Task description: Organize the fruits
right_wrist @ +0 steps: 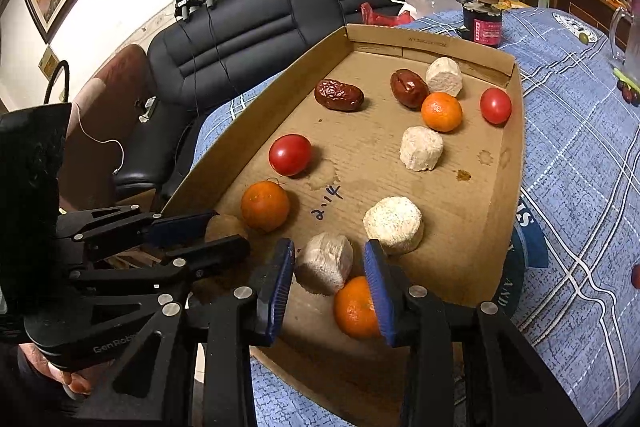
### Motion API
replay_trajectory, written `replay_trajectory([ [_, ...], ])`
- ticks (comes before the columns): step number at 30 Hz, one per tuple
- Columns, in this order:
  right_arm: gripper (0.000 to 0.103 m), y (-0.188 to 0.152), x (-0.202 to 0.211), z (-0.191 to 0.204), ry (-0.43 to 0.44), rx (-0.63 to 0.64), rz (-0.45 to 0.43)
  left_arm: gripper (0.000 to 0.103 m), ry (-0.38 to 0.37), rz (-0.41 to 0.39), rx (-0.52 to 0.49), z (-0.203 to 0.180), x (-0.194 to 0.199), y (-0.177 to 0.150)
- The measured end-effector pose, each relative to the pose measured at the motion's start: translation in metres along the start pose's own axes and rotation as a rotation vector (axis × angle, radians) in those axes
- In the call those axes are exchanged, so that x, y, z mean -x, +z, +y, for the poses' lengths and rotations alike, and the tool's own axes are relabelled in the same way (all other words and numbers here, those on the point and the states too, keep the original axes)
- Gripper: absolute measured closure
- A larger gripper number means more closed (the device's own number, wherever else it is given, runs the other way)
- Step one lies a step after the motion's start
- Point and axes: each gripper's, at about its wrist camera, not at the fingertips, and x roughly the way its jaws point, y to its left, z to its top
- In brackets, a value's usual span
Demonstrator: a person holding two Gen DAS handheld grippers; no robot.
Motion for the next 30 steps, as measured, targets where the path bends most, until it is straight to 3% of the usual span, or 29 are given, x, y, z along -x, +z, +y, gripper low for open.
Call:
replay_trajectory([
  [2, 0.065, -0.001, 0.003, -0.001, 0.004, 0.000, -0.004, 0.046, 0.014, -0.006, 0.001, -0.003, 0.002, 0.000],
  [4, 0.064, -0.002, 0.008, -0.002, 0.010, -0.001, -0.009, 0.041, 0.027, -0.015, 0.007, -0.004, 0.003, 0.000],
  [12, 0.060, -0.008, 0.030, -0.011, 0.018, 0.026, -0.020, 0.041, 0.036, -0.038, 0.004, -0.011, 0.015, -0.007],
  [20, 0.029, -0.009, 0.066, -0.014, -0.029, 0.179, -0.051, 0.037, 0.077, -0.089, -0.041, -0.021, 0.036, -0.023],
  [30, 0.019, -0.015, 0.088, -0.007, -0.048, 0.392, -0.018, 0.037, 0.080, -0.126, -0.097, -0.045, 0.056, -0.035],
])
